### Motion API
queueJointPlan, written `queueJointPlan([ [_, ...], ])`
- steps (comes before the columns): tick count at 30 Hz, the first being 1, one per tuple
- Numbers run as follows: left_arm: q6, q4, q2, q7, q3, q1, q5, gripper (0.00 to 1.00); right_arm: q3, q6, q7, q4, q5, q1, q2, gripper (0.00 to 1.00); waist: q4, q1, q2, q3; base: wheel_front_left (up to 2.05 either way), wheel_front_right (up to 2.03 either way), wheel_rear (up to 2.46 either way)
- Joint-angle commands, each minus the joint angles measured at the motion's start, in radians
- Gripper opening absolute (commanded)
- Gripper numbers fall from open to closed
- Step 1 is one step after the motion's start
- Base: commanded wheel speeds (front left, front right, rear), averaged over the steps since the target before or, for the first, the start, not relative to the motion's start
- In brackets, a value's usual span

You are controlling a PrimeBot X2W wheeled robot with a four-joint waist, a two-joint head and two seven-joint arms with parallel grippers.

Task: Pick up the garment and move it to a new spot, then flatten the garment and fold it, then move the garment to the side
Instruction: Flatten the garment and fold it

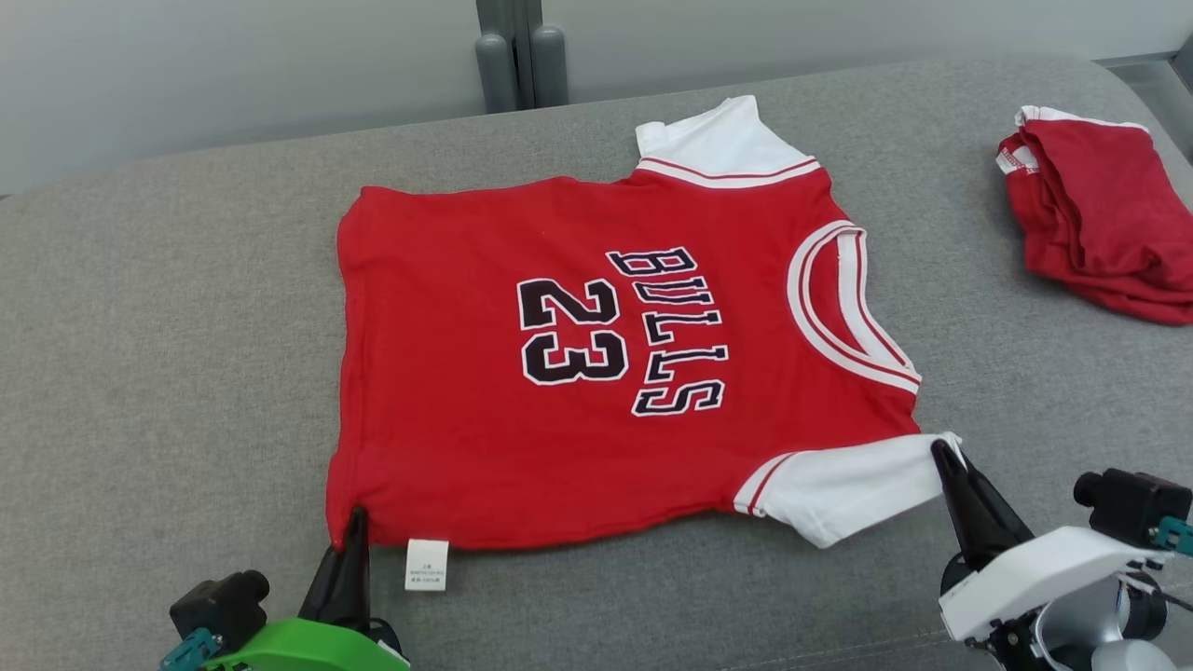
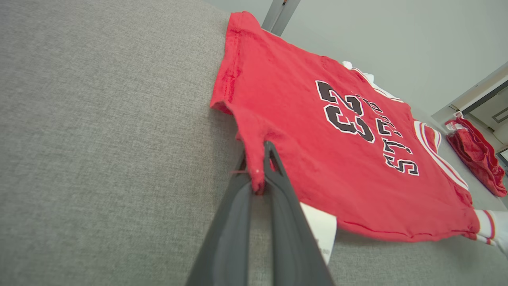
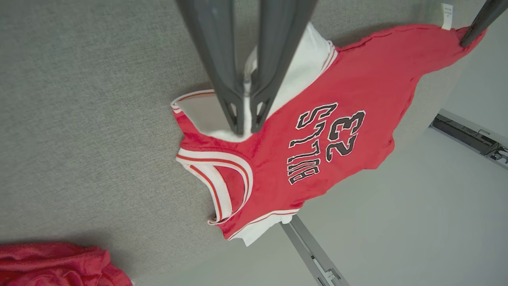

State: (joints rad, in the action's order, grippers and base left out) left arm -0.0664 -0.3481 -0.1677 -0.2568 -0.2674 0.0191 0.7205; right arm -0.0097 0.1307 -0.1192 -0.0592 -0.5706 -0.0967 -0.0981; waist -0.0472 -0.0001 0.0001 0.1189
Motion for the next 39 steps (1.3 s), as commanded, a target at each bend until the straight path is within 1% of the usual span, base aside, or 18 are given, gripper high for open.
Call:
queueJointPlan([
  [1,-0.006,-0.003,-0.007,0.003,-0.003,0.025,-0.003,0.0,0.007,0.0,-0.005,0.013,0.012,0.032,-0.013,0.0,0.002,0.0001,-0.0001,0.003,0.0,0.0,0.0],
  [7,-0.01,-0.006,-0.014,0.02,-0.011,0.078,-0.008,0.0,0.034,0.0,-0.013,0.096,0.028,0.162,-0.047,0.0,0.015,0.0001,-0.0001,0.016,0.0,0.0,0.0],
  [18,-0.005,-0.013,-0.018,0.059,-0.031,0.167,-0.018,0.0,0.065,0.0,0.031,0.345,0.009,0.397,-0.082,0.0,0.033,0.0001,-0.0001,0.04,0.0,0.0,0.0],
  [30,0.004,-0.021,-0.032,0.078,-0.043,0.213,-0.025,0.0,0.114,0.0,0.117,0.616,-0.01,0.622,-0.086,0.0,0.034,0.0001,-0.0001,0.079,0.0,0.0,0.0],
  [39,-0.003,-0.038,-0.037,0.101,-0.057,0.281,-0.033,0.0,0.165,0.0,0.186,0.804,-0.02,0.772,-0.078,0.0,0.047,0.0001,-0.0001,0.108,0.0,0.0,0.0],
])
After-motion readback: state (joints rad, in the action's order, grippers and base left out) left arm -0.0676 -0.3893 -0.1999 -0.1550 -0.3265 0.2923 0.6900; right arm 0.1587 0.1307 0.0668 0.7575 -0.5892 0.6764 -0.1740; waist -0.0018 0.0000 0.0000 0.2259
